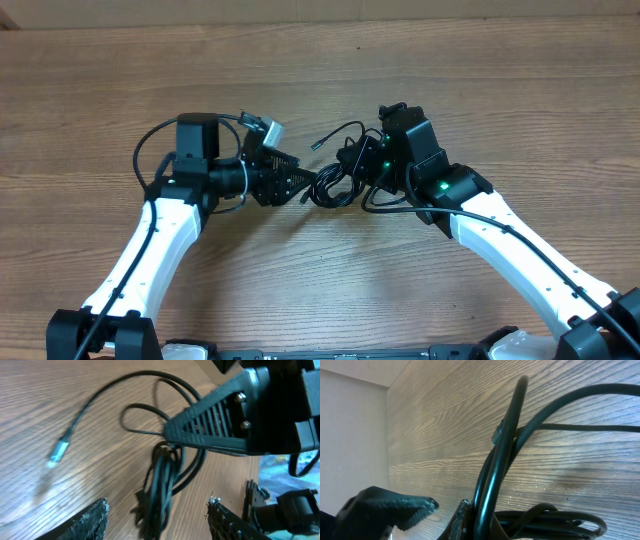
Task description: Untangle cables
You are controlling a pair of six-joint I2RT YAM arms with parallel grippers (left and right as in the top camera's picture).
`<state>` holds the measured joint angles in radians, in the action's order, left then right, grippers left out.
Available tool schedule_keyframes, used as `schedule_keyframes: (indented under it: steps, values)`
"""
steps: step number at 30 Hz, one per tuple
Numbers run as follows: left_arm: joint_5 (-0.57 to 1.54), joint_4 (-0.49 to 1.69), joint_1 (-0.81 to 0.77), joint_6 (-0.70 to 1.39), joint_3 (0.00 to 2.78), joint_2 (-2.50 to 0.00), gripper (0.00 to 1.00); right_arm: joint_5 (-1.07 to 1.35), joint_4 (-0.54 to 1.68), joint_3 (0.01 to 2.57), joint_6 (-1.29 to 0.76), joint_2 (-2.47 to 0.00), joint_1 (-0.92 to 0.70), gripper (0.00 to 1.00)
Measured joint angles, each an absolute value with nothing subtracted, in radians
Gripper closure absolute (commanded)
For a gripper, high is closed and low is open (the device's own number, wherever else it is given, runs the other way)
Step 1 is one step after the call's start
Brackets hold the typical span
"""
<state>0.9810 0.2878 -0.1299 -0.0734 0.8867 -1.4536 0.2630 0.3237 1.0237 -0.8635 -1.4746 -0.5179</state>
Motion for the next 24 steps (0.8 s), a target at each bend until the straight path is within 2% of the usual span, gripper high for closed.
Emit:
schedule_keyframes:
  steps: [4,7,9,11,16,24]
  values:
    - [0.981,0.288,-0.173,-0.095,0.887,-1.454,0.42,0.292,0.312,1.024,-0.864,-1.475,-0.517,0.96]
    - [0.961,0.297,-0.182,-0.111,0.887,-1.454,0.5,0.318,0.306,1.024,-0.864,-1.475,-0.517,0.96]
    - [0.944,0.318,-0.182,-0.12,0.885,-1.454,0.6,0.342,0.291,1.024,-0.864,-1.475,-0.517,0.96]
    - [0.93,0.332,-0.182,-0.134,0.884,-1.454,0.75,0.362,0.273,1.024,-0.864,-1.475,-0.517,0.96]
    - [0.915,0.337,-0.182,-0.144,0.879,-1.454,0.95,0.406,0.265,1.024,-0.864,-1.475,-0.503,0.96]
    - [0.77,0.319,-0.183,-0.059,0.876,-1.454,0.96,0.552,0.322,1.024,-0.861,-1.475,-0.452,0.96]
